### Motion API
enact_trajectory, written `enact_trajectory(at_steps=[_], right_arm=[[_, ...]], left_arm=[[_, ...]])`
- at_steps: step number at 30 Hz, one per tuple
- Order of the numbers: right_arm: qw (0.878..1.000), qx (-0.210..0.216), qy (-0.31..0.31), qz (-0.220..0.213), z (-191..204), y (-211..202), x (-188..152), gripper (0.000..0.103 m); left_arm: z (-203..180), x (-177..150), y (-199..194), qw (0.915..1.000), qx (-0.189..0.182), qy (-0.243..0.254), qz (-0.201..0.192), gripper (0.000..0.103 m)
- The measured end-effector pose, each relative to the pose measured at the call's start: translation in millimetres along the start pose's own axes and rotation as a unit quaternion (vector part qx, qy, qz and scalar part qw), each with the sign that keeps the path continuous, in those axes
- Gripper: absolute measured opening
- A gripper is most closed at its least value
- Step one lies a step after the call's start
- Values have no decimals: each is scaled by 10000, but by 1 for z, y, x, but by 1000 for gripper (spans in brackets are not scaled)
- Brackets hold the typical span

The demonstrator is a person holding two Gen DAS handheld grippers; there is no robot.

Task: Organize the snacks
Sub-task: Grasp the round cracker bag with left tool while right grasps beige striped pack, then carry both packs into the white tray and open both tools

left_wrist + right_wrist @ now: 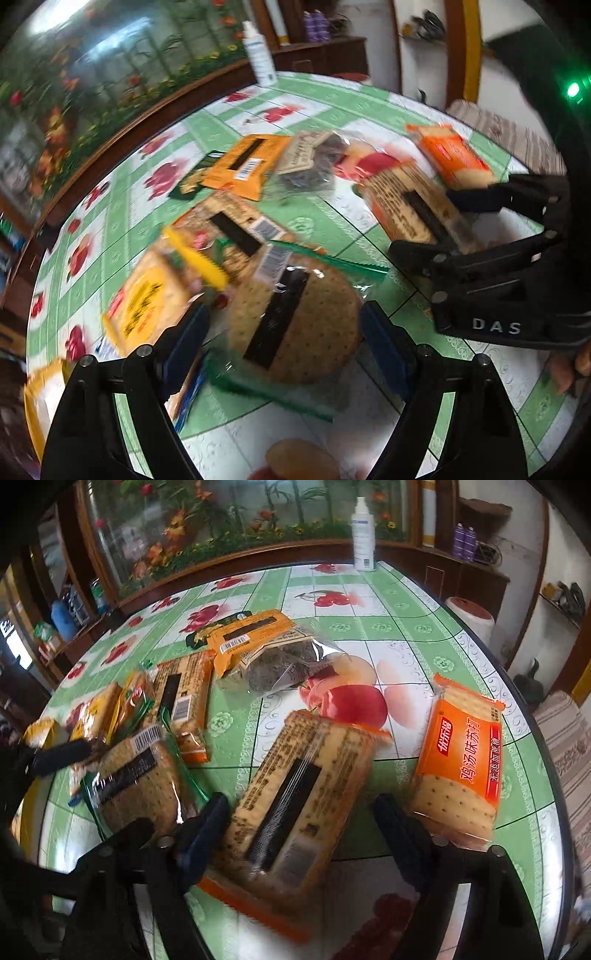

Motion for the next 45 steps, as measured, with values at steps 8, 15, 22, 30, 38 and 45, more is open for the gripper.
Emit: enact_trajectory(at_steps=[8,15,22,30,38,45], right_arm=[[9995,-159,-261,-59,-11,-2,-1,66],[9988,-183,-436,-157,-4,0,0,61],[9996,135,-152,-207,-14,-9,-4,56],[9980,459,43,-430,-19,-43,-14,56],[9920,1124,-41,-566,11,-81,-21,55],[9838,1679,-477,-414,73,-89,-35,55]], left_arm=[[10,-7,19,9972,-600,-362,247,92],[11,-19,13,9930,-752,-902,119,78],[6,-35,-10,9879,-754,-1351,-135,76],[20,-59,-55,9791,-598,-1838,-628,76],[59,-111,-89,9625,-42,-2607,-744,76],[92,-161,-109,9467,566,-3098,-674,76]])
Point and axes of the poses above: each gripper's, at about its wrist camera, not at the fingertips, and y roughly the way its jaws point, z to its left, x to its top, the point moved 2 cm from there along y, roughly the way its jaws point, and after that the axes turned 11 degrees about y, right-handed, at the moved point
